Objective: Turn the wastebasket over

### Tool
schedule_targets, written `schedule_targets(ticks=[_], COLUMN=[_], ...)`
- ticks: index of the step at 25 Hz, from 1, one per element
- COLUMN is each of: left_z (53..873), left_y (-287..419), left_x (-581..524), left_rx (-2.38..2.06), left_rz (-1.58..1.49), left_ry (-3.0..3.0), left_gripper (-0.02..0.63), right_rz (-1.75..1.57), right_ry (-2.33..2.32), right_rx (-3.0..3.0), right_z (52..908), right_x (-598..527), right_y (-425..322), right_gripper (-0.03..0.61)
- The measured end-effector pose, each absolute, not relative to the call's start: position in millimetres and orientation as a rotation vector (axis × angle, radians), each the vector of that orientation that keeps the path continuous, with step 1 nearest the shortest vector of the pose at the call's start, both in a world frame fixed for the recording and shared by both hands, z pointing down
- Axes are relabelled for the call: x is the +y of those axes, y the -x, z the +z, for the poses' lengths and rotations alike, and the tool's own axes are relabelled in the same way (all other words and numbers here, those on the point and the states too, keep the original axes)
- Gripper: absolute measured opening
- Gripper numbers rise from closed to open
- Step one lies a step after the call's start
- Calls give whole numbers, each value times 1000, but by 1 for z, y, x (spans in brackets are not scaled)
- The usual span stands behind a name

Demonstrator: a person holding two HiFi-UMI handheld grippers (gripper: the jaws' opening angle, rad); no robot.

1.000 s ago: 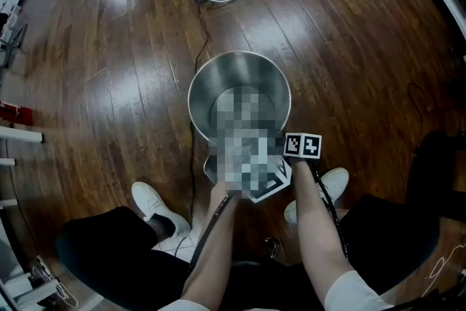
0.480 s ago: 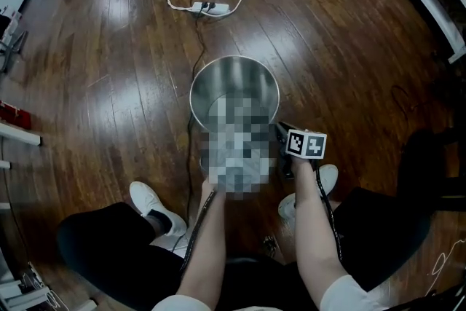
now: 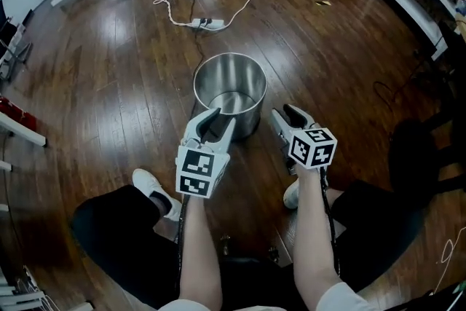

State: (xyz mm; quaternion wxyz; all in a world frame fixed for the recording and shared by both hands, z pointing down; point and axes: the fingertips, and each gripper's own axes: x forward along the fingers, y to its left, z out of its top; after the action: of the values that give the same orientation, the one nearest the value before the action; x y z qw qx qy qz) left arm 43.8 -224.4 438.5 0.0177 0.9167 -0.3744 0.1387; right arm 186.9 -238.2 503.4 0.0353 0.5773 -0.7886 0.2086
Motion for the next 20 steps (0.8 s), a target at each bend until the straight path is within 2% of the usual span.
schedule_targets(ticks=[8,13,17,20], left_z=[371,351,345,337], left_y=[8,31,42,51], left_x=[-112,-20,48,89], left_rx=[-1407,-1488,-1523,-1551], left_rz=[78,-26,-29,-51], left_ry=[-2835,-2817,-2781,-2749], left_gripper=[218,259,319,387], right_rz=[156,-1,-71,-95], right_ry=[-1856,-1884,-1922,-1940], right_rx=[-2471,-2486,-2453,-2459], right_z=[395,352,331,317], right_x=[-104,-5,66,110], right_y=[-170,-150,-141,-133], right_gripper=[291,360,425,440])
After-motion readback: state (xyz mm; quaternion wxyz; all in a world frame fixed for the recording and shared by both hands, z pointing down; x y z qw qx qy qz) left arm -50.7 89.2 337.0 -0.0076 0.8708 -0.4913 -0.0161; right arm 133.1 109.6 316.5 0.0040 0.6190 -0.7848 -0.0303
